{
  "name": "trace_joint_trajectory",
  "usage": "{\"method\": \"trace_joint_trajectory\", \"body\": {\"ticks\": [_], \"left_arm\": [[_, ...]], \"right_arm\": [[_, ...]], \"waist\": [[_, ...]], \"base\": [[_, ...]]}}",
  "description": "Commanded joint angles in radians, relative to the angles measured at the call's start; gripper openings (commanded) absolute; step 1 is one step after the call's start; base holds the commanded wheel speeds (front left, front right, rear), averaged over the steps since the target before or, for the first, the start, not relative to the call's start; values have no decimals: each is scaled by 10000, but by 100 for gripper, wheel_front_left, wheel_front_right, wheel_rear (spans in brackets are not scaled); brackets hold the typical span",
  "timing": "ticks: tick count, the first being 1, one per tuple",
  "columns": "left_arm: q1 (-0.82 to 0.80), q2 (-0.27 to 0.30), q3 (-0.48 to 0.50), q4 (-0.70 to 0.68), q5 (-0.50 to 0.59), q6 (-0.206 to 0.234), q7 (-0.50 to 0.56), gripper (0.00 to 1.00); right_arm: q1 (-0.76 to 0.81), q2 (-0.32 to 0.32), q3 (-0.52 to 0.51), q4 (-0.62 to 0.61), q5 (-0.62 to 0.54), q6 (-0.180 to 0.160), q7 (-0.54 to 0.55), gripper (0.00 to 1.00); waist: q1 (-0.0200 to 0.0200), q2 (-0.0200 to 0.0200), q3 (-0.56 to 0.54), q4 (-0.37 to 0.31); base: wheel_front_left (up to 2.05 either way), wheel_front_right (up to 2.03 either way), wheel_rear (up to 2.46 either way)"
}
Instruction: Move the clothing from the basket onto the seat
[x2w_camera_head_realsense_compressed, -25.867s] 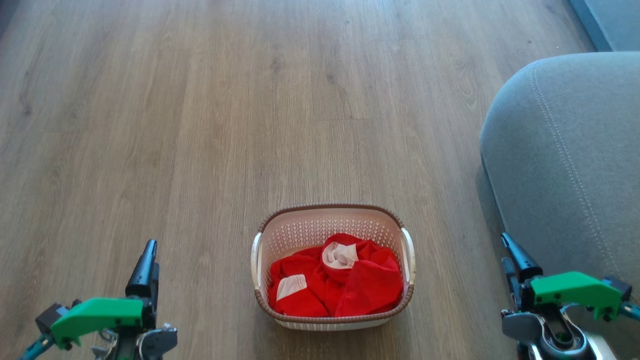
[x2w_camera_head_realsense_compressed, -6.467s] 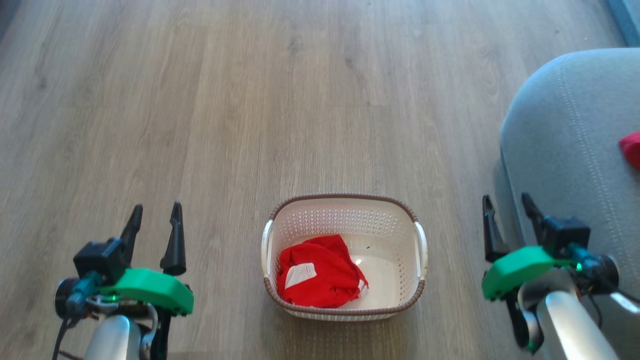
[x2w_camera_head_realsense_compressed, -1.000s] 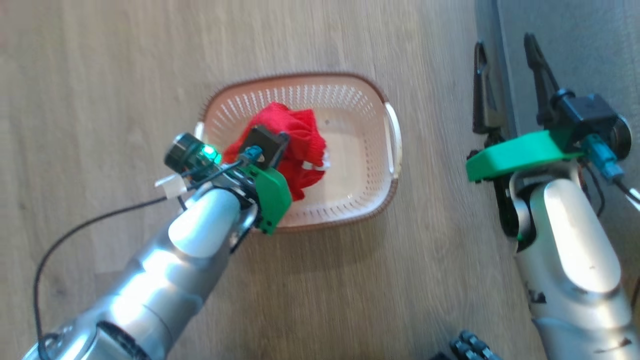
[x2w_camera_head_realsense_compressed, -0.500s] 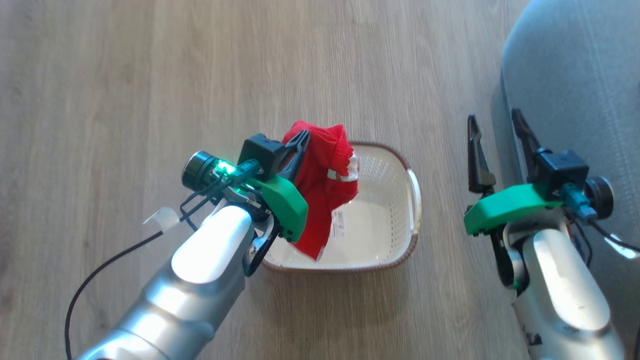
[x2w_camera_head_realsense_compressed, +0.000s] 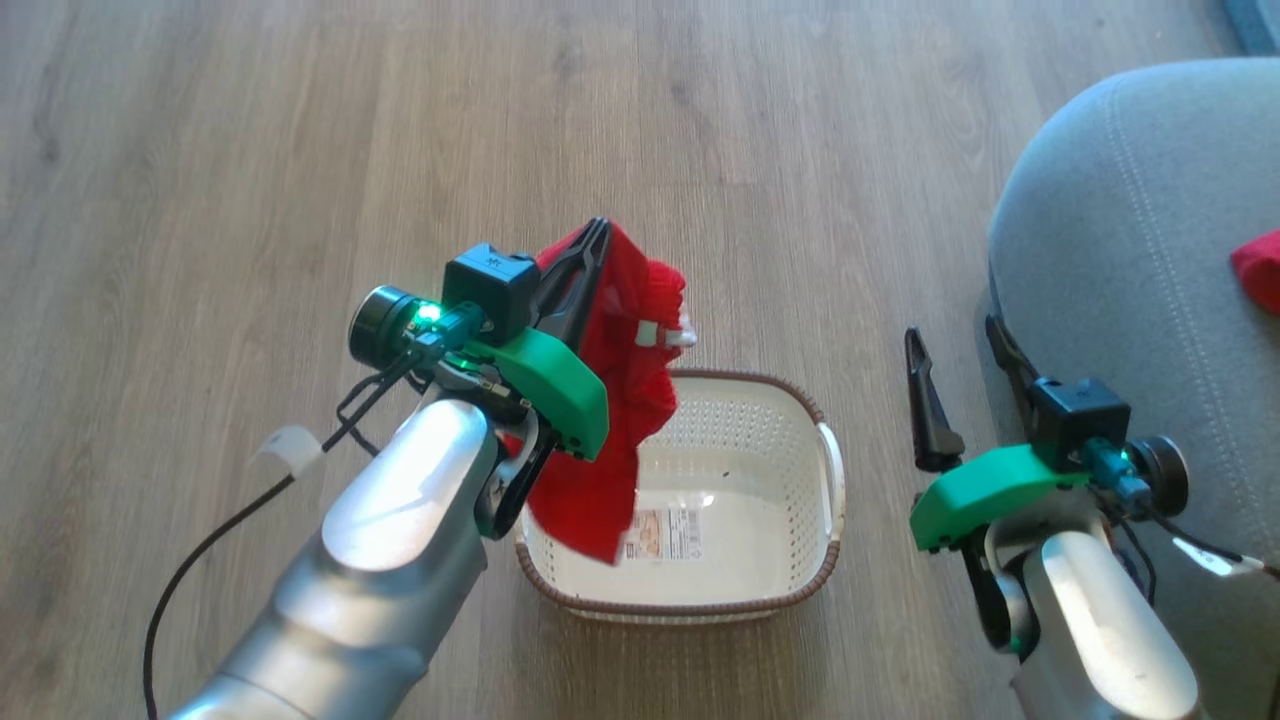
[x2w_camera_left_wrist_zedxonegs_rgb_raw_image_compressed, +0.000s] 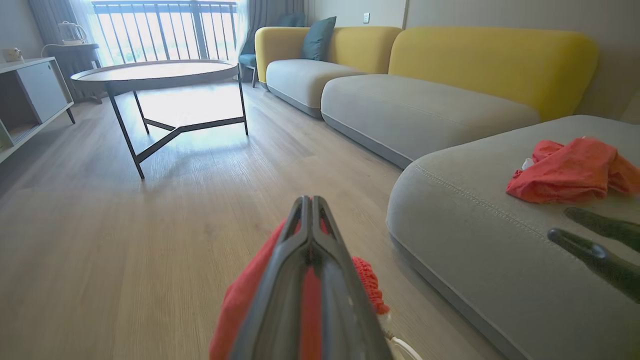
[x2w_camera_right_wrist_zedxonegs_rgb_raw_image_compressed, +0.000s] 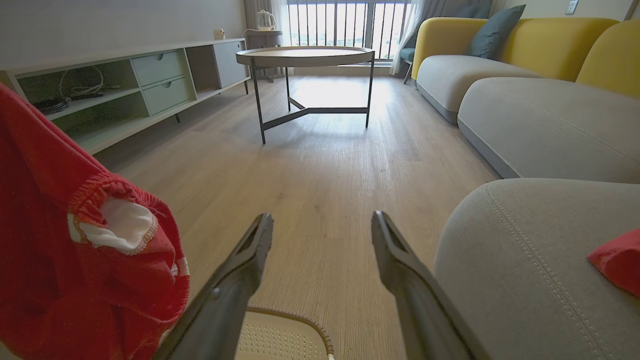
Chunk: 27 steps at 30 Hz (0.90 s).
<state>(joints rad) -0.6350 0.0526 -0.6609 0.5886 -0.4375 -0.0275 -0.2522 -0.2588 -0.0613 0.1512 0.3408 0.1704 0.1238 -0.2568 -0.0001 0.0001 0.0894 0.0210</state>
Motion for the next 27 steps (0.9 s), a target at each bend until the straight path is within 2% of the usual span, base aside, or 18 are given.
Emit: {"method": "trace_joint_trajectory", "body": {"ticks": [1, 18, 27], "left_arm": [[-479, 201, 447, -425, 24, -7, -95, 0], [-1533, 367, 790, -1416, -64, 184, 125, 0], [-1653, 375, 768, -1586, -114, 271, 148, 0]], "right_arm": [[-91, 3, 245, -271, 76, 69, -49, 100], [165, 58, 550, -236, 237, 69, -49, 100], [-742, 94, 1946, -1062, 656, 69, -49, 100]], "waist": [[1, -1, -117, -3], [1, -1, -337, -127], [1, -1, -204, -165]], "base": [[0, 0, 0], [0, 0, 0], [0, 0, 0]]}}
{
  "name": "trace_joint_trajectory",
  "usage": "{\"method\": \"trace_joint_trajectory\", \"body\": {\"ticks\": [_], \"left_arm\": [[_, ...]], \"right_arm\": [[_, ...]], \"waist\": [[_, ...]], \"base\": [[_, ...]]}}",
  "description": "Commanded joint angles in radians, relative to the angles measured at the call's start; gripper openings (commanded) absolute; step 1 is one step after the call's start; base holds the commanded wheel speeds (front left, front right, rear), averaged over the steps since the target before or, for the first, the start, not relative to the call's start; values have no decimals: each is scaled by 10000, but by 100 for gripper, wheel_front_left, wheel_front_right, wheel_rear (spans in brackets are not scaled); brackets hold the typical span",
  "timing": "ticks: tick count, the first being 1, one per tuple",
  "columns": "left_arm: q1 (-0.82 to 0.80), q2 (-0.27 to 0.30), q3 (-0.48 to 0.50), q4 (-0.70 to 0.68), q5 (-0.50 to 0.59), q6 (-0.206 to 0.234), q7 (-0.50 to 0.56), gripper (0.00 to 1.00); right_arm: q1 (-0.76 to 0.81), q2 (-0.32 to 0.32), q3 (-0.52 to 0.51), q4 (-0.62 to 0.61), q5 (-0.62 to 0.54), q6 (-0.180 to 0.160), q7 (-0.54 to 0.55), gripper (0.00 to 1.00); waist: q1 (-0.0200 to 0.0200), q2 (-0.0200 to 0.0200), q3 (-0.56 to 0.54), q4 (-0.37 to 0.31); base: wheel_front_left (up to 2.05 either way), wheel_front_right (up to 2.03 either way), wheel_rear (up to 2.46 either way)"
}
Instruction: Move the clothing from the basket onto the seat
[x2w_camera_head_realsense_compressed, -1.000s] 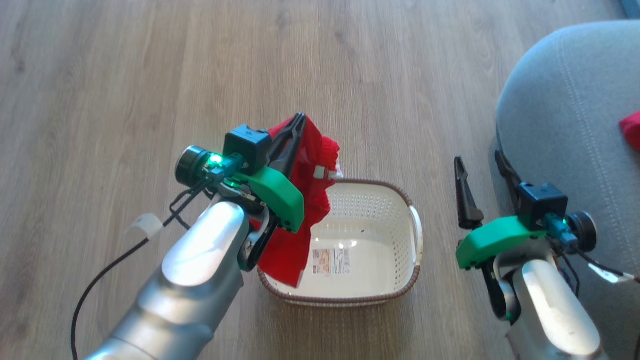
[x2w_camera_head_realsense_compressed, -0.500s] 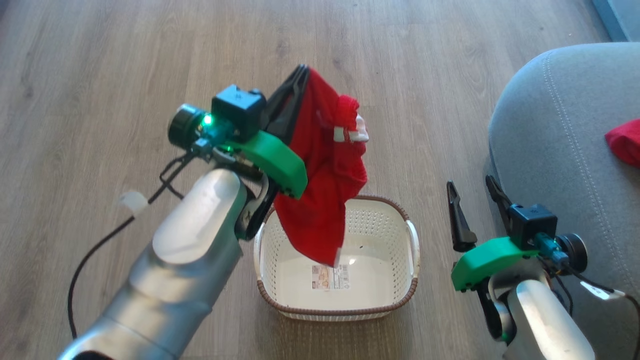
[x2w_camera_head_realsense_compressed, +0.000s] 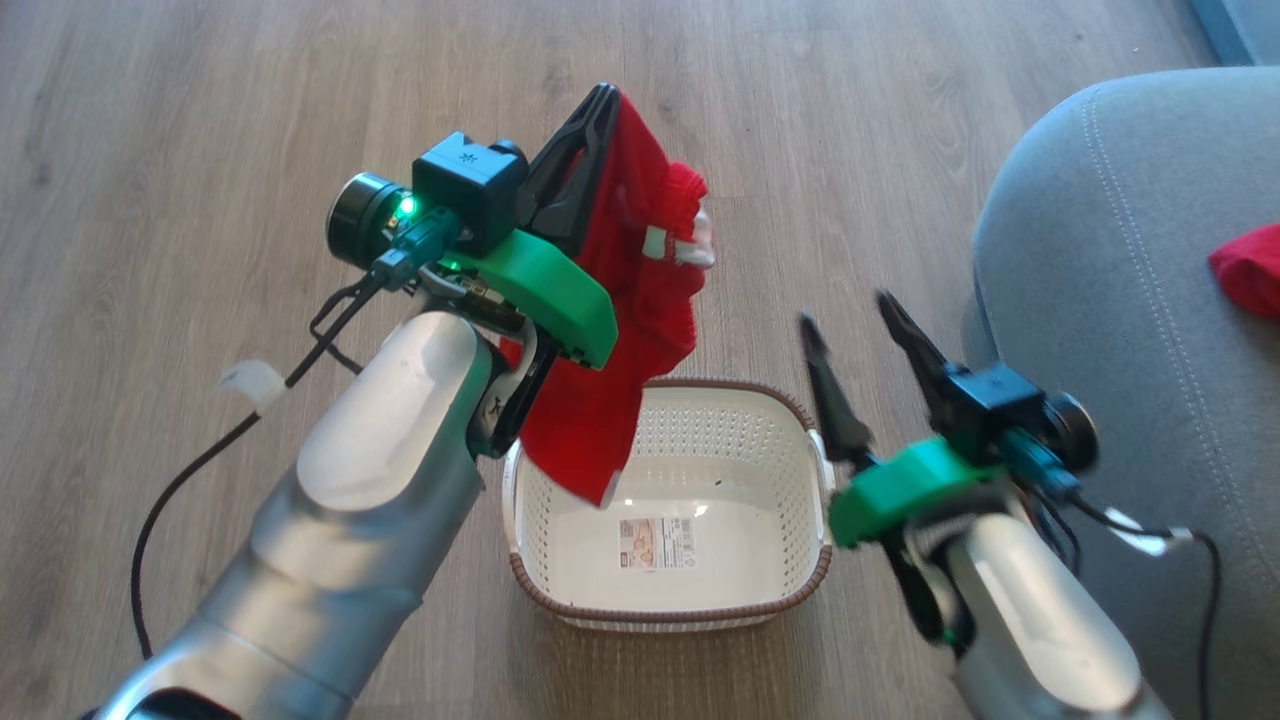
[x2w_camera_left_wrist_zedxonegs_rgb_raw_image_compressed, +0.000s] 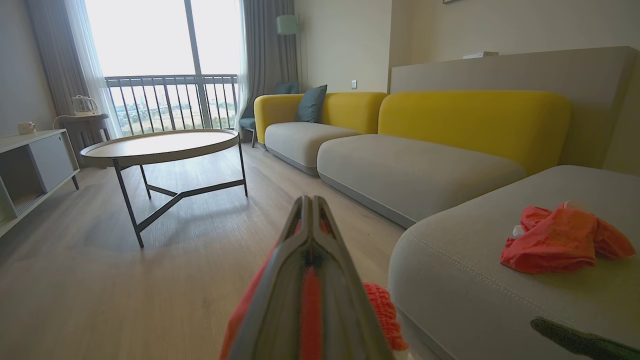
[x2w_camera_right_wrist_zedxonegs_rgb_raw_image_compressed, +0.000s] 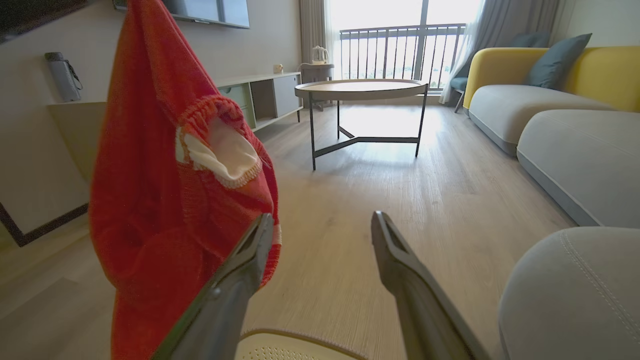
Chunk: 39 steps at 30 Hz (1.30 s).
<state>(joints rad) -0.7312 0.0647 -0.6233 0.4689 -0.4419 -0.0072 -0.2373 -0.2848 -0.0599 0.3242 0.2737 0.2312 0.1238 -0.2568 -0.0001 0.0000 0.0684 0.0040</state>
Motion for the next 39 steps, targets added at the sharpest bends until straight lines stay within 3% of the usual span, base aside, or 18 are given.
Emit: {"method": "trace_joint_trajectory", "body": {"ticks": [1, 6, 14, 24, 39], "left_arm": [[-696, 243, 378, -400, -76, 79, -6, 0], [-738, 183, 241, -460, -84, 81, -18, 0], [-809, 67, -70, -621, -144, 38, -7, 0], [-892, -68, -603, -881, -276, 39, 16, 0], [-1022, -134, -1349, -1067, -574, 144, -39, 0]], "right_arm": [[-622, 83, 447, -494, 116, 69, -49, 100], [-1239, 88, 1451, -519, 322, 69, -49, 100], [-2223, 72, 2620, 846, 459, 69, -49, 100], [-3193, 93, 3217, 2376, 774, 69, -49, 100], [-3904, 96, 3445, 3394, 1394, 69, -49, 100]], "waist": [[1, 0, 17, 16], [1, 0, 54, 101], [1, 0, 86, 342], [1, 0, 67, 784], [1, 0, -4, 1386]], "base": [[0, 0, 0], [0, 0, 0], [0, 0, 0], [0, 0, 0], [0, 0, 0]]}}
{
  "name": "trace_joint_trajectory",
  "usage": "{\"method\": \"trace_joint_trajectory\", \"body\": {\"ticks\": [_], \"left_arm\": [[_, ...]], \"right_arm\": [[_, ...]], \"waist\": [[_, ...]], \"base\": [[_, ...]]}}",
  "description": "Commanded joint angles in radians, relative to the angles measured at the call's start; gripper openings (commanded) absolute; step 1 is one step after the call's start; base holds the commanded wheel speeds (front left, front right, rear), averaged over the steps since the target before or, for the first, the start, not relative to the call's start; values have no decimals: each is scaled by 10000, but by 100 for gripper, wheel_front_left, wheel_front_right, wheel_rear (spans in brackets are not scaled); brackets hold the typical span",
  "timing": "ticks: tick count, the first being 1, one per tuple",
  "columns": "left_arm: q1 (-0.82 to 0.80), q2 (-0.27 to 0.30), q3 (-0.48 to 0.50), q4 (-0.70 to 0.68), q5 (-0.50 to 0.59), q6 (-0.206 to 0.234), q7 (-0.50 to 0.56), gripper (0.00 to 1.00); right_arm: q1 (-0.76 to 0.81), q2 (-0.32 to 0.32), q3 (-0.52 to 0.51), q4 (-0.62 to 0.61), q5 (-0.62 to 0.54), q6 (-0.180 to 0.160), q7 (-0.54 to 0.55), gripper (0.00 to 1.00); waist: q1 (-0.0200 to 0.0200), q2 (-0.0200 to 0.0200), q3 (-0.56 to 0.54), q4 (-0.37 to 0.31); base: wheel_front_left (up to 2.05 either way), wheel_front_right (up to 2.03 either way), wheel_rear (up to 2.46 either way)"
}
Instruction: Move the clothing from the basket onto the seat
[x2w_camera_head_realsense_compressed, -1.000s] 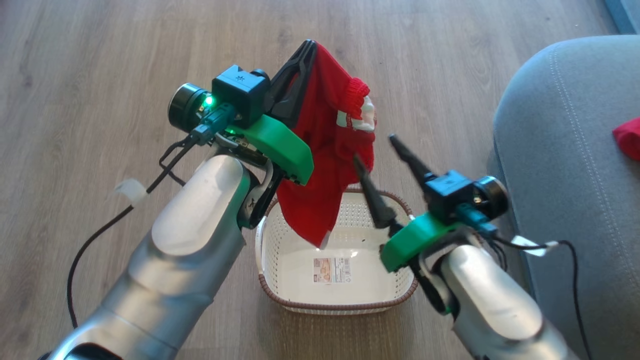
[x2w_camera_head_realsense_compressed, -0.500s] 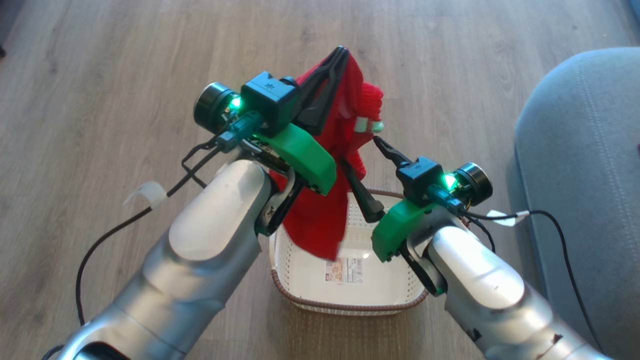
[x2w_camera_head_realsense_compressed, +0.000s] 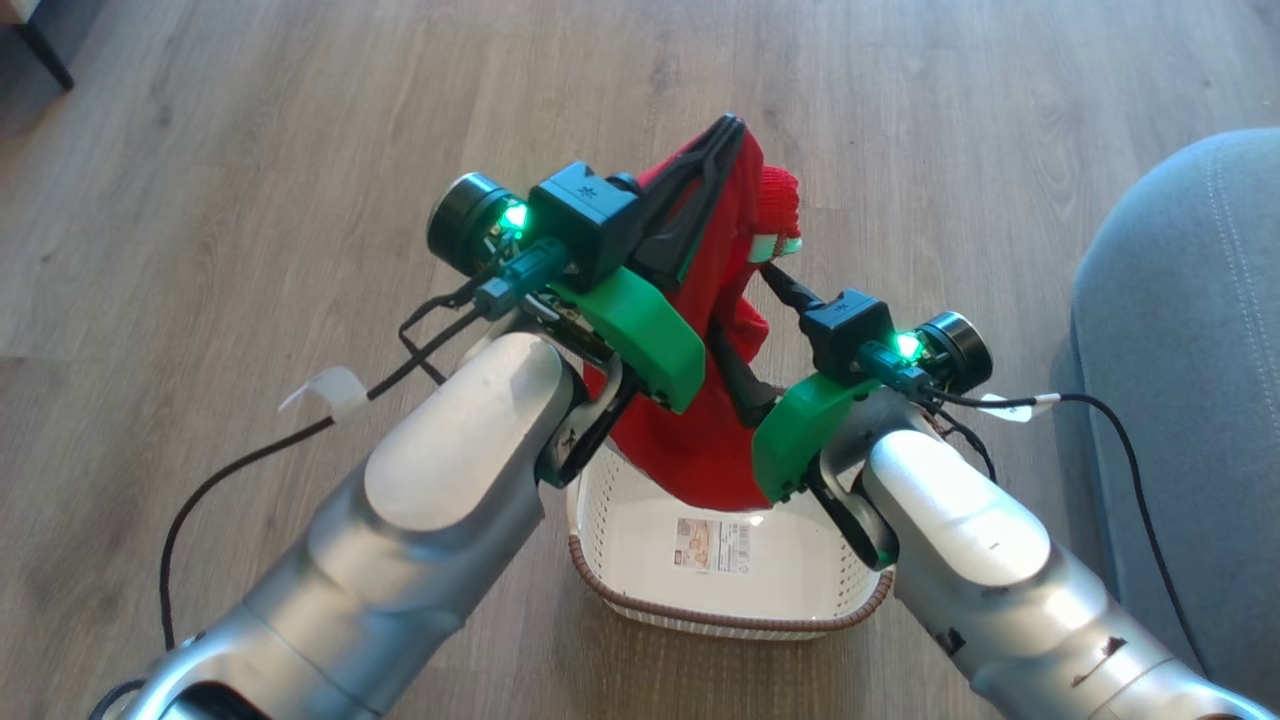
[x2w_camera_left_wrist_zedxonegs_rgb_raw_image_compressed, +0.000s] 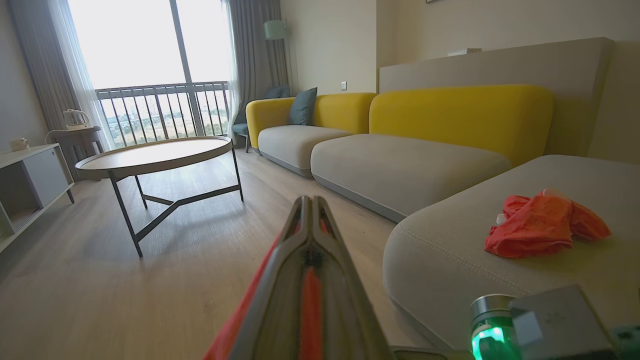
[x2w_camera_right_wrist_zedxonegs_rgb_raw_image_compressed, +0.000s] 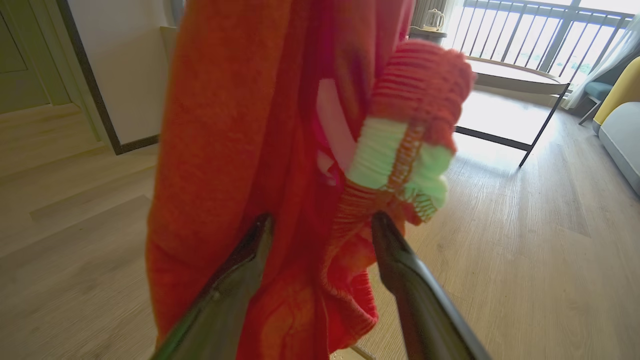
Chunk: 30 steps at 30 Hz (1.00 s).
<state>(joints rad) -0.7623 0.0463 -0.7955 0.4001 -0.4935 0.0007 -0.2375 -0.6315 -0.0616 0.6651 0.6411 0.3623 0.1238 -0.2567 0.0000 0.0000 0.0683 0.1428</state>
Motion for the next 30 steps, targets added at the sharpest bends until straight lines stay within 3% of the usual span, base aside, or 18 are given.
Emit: {"method": "trace_joint_trajectory", "body": {"ticks": [1, 8, 9, 12, 26, 27, 28, 30], "left_arm": [[-720, 48, 332, -386, -78, 71, -43, 0], [-759, 43, 84, -461, -220, 133, -82, 0], [-764, 43, 56, -466, -235, 140, -88, 0], [-755, 42, -9, -456, -278, 158, -108, 0], [-673, 86, 5, -168, -361, 152, -187, 0], [-653, 88, 13, -166, -356, 140, -194, 35], [-623, 93, 12, -149, -359, 108, -200, 96], [-563, 115, 34, -73, -379, 65, -209, 100]], "right_arm": [[-468, 113, 31, -232, 103, 69, -51, 100], [-593, 113, -227, -155, 204, 69, -51, 100], [-593, 113, -222, -149, 221, 69, -51, 96], [-605, 114, -153, -143, 330, 69, -51, 2], [-526, 114, -422, -459, 201, 69, -51, 0], [-501, 114, -463, -533, 169, 69, -51, 0], [-481, 114, -515, -609, 125, 69, -51, 0], [-428, 114, -619, -756, 53, 69, -51, 0]], "waist": [[0, 0, -14, 24], [0, 0, -58, 147], [0, 0, -56, 162], [0, 0, -43, 172], [0, 0, 149, -152], [0, 0, 160, -187], [0, 0, 168, -225], [0, 0, 189, -302]], "base": [[0, 0, 0], [0, 0, 0], [0, 0, 0], [0, 0, 0], [0, 0, 0], [0, 0, 0], [0, 0, 0], [0, 0, 0]]}}
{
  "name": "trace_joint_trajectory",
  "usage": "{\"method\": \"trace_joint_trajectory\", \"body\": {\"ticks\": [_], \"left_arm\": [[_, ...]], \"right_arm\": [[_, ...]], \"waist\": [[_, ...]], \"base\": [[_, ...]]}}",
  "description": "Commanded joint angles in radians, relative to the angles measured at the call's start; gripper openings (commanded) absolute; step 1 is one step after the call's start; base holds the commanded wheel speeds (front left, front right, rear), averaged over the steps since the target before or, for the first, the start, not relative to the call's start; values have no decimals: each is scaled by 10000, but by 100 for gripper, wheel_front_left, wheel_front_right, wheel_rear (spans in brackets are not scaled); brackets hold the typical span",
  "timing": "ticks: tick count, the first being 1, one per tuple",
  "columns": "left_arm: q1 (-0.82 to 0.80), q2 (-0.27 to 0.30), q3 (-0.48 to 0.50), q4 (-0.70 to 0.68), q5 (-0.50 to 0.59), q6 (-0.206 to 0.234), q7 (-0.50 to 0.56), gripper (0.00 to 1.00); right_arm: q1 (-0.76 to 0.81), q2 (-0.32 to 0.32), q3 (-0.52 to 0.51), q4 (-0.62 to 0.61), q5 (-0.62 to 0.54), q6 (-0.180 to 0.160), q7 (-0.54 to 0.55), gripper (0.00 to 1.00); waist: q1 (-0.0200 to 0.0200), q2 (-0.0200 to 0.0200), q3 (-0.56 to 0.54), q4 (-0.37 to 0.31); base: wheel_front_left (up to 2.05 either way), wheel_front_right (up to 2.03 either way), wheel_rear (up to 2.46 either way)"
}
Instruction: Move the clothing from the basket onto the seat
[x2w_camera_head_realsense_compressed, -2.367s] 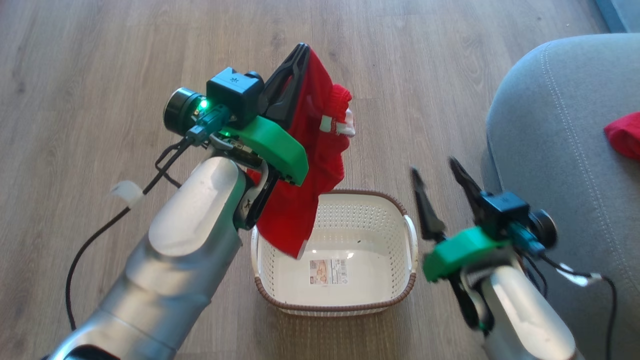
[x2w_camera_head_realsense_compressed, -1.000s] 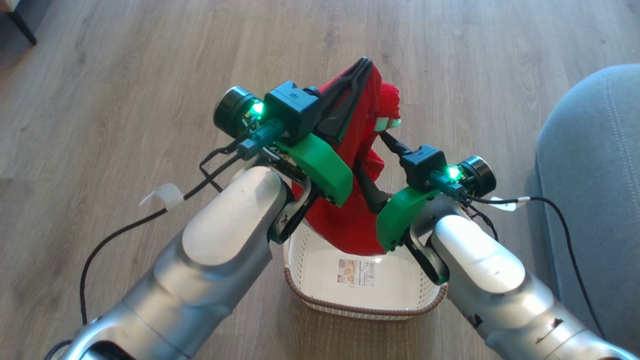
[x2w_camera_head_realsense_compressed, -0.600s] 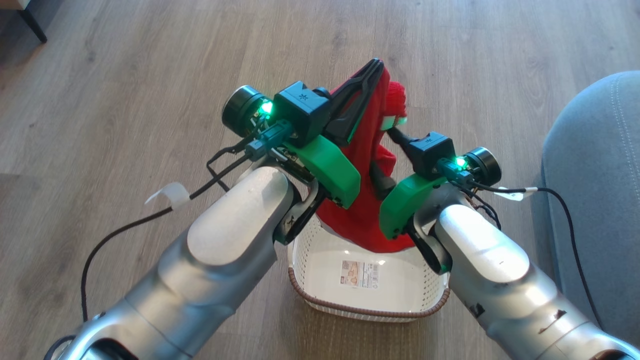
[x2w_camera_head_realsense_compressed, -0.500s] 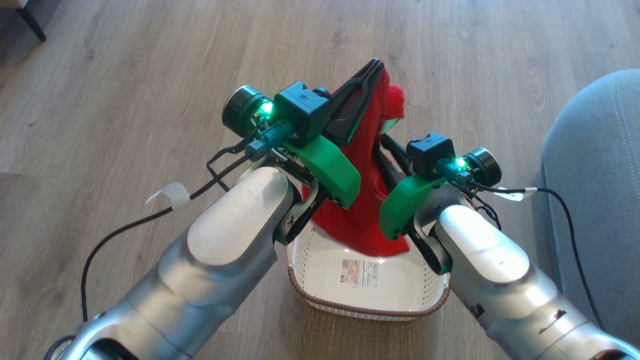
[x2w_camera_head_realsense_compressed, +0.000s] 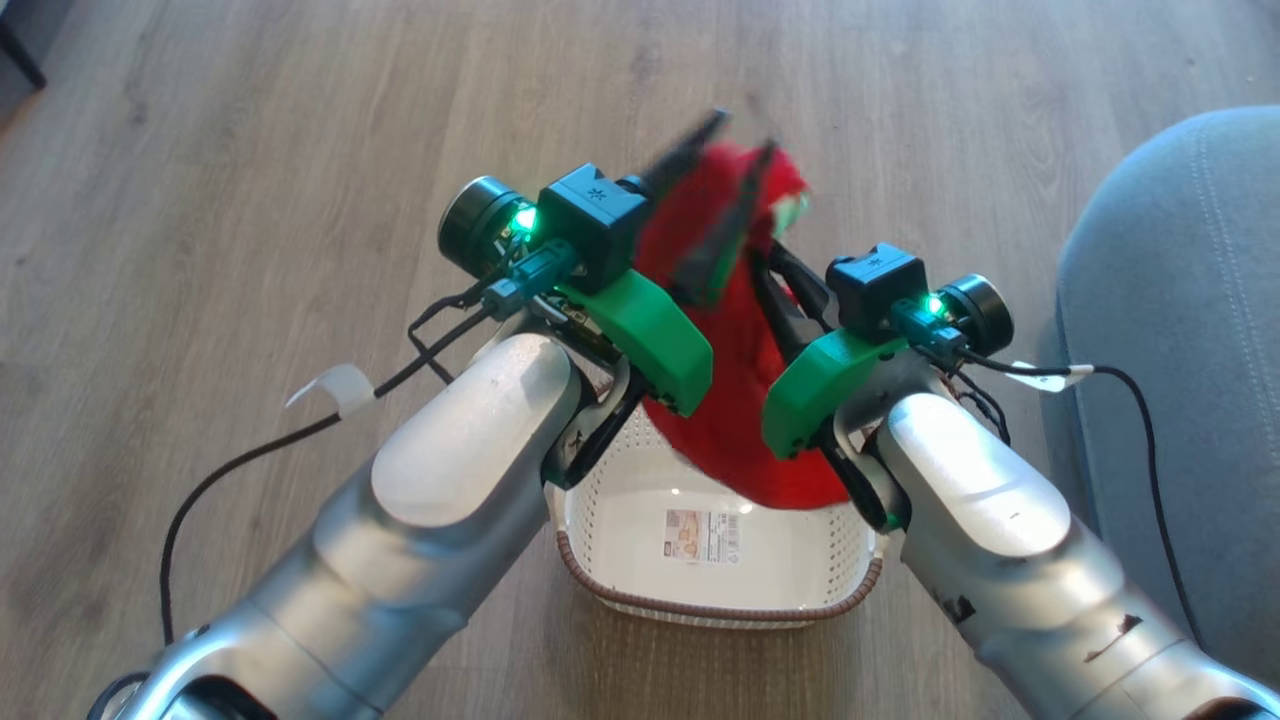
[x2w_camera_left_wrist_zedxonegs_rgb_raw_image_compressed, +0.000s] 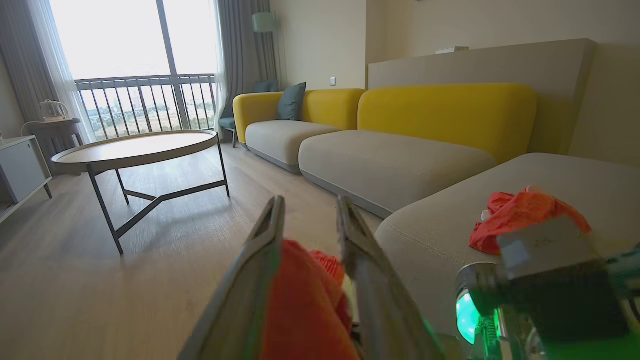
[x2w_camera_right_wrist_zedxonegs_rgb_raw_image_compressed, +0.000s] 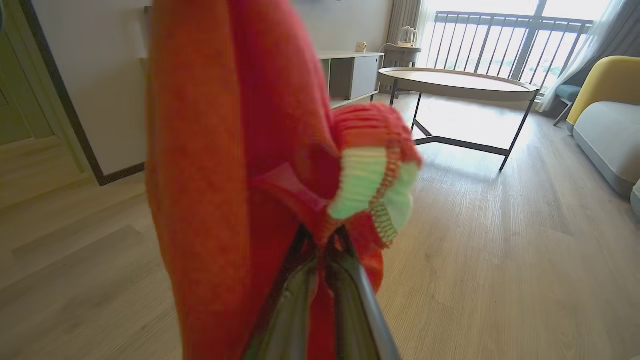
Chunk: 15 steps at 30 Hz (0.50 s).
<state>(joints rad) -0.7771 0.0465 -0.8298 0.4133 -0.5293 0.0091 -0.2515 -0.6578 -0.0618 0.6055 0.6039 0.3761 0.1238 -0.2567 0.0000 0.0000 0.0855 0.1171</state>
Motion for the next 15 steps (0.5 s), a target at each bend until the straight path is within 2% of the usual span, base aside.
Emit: {"method": "trace_joint_trajectory", "body": {"ticks": [1, 8, 15], "left_arm": [[-393, 132, 401, -155, -29, -45, -73, 100], [-231, 282, 500, 271, -137, -354, -90, 100], [-86, 471, 605, 736, -206, -726, -99, 100]], "right_arm": [[-141, 116, -62, -434, -124, 69, -51, 0], [22, 116, -546, -935, -383, 69, -51, 0], [392, 80, -1313, -1635, -693, 69, -51, 0]], "waist": [[0, 0, 34, -90], [0, 0, 158, -437], [0, 0, 284, -1223]], "base": [[0, 0, 0], [0, 0, 0], [0, 0, 0]]}}
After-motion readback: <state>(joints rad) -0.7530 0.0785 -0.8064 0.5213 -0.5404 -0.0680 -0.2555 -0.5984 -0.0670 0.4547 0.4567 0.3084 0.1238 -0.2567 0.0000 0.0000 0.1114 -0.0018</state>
